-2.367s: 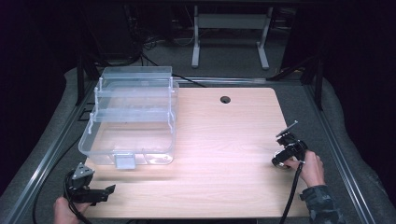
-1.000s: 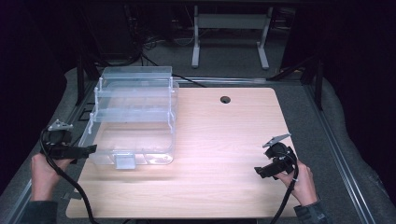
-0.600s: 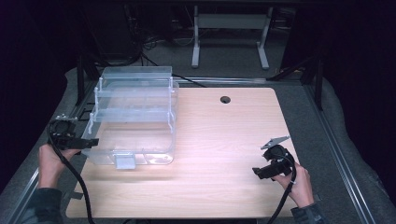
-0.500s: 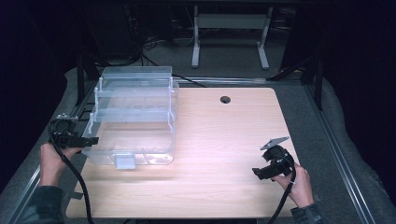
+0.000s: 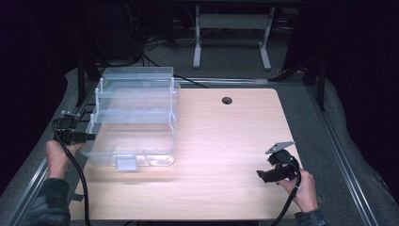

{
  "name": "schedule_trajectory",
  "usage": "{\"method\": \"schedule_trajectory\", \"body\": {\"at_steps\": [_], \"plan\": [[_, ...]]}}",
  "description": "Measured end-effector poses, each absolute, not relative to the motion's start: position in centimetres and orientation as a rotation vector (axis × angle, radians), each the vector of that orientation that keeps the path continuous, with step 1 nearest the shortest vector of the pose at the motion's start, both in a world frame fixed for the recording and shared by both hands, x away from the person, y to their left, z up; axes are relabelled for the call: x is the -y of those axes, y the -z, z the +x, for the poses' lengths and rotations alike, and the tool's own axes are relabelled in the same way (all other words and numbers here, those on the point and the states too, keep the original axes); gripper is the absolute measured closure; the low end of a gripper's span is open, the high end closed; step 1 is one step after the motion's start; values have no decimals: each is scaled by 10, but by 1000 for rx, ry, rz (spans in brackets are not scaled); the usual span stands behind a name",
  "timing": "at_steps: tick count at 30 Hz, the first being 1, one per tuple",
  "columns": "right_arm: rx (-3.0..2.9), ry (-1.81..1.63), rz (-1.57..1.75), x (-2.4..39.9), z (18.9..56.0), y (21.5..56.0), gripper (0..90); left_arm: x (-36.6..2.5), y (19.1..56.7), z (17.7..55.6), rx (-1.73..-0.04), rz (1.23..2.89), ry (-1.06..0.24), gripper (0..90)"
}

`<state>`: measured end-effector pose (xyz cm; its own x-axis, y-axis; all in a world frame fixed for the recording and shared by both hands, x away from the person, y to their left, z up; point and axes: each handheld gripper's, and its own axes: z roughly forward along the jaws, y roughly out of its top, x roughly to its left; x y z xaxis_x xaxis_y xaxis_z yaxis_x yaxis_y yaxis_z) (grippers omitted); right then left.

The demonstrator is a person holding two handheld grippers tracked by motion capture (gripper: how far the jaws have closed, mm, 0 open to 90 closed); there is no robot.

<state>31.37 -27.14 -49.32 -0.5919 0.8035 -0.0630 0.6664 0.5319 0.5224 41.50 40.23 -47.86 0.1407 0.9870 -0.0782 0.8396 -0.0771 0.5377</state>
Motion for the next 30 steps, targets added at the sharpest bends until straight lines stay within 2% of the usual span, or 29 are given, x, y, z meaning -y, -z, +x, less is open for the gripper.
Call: {"method": "schedule_trajectory", "body": {"at_steps": [10, 30], "plan": [[-2486, -636, 1220, 274, 311, 496, 226, -404, 486, 420, -1760, 1972, -374, 796], [-2482, -619, 1226, 274, 310, 494, 238, -400, 484, 420, -1736, 2023, -374, 808]]}}
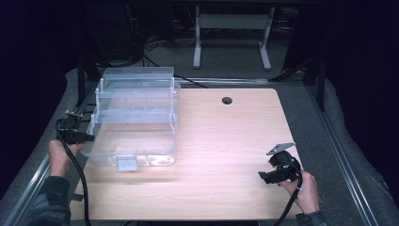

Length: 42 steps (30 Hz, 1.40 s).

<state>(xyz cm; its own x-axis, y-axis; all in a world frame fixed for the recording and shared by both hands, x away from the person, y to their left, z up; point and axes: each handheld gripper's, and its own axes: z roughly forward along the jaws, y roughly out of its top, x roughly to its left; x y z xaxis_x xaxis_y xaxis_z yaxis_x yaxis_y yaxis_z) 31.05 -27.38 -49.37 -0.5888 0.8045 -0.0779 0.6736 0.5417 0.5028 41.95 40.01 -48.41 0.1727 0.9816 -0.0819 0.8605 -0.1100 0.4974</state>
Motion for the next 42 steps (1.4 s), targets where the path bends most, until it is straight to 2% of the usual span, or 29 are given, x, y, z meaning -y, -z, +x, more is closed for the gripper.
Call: {"method": "schedule_trajectory", "body": {"at_steps": [26, 42], "plan": [[-2477, -623, 1250, 277, 309, 495, 240, -375, 483, 421, -1728, 2058, -376, 806], [-2477, -607, 1256, 278, 309, 496, 241, -347, 483, 422, -1707, 2073, -375, 801]]}}
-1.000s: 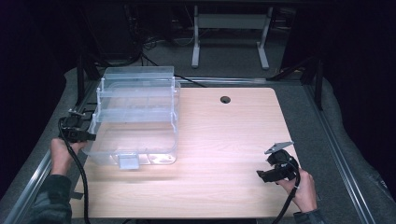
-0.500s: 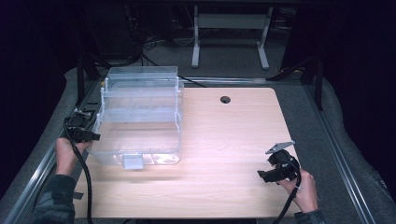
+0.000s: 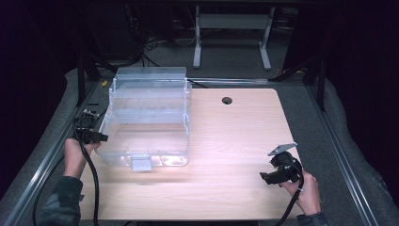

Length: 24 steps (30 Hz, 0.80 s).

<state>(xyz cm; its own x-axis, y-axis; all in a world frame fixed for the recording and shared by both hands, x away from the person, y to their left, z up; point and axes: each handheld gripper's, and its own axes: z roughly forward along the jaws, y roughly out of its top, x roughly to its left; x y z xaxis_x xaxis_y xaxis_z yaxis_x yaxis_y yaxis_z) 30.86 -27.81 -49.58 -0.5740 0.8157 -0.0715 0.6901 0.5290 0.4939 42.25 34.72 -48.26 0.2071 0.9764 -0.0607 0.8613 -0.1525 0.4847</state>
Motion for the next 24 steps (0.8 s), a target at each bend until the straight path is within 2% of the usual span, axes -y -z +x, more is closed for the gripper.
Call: {"method": "schedule_trajectory", "body": {"at_steps": [24], "plan": [[-2482, -611, 1271, 281, 307, 498, 240, -290, 482, 424, -1614, 2161, -356, 751]]}}
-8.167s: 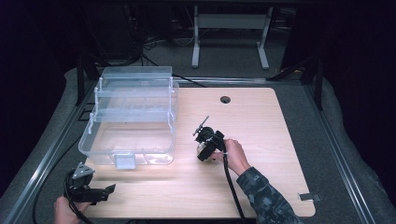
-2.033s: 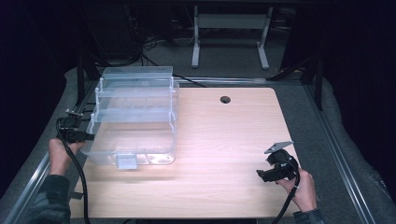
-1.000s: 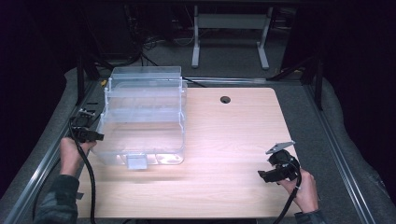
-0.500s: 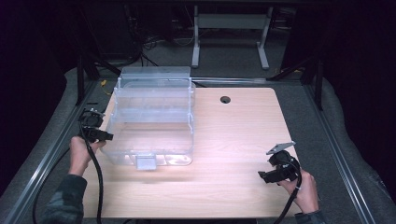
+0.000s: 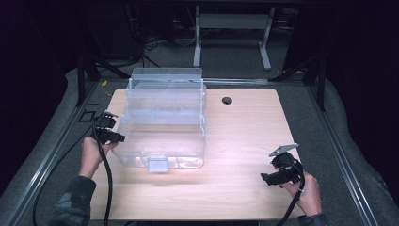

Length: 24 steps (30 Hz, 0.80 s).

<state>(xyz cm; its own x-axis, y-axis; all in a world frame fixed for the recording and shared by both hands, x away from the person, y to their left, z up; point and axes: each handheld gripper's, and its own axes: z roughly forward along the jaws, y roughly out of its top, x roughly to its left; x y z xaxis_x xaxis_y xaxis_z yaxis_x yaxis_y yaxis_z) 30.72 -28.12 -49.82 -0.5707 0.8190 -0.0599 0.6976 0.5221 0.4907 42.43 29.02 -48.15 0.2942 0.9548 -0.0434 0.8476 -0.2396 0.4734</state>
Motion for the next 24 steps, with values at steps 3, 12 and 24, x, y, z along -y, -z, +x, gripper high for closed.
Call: {"method": "schedule_trajectory", "body": {"at_steps": [3, 12, 24], "plan": [[-2478, -563, 1275, 281, 306, 497, 240, -283, 482, 424, -1602, 2171, -356, 740], [-2488, -619, 1271, 281, 307, 501, 240, -260, 481, 424, -1578, 2199, -352, 722], [-2486, -618, 1270, 281, 307, 501, 240, -224, 480, 426, -1503, 2264, -344, 686]]}}
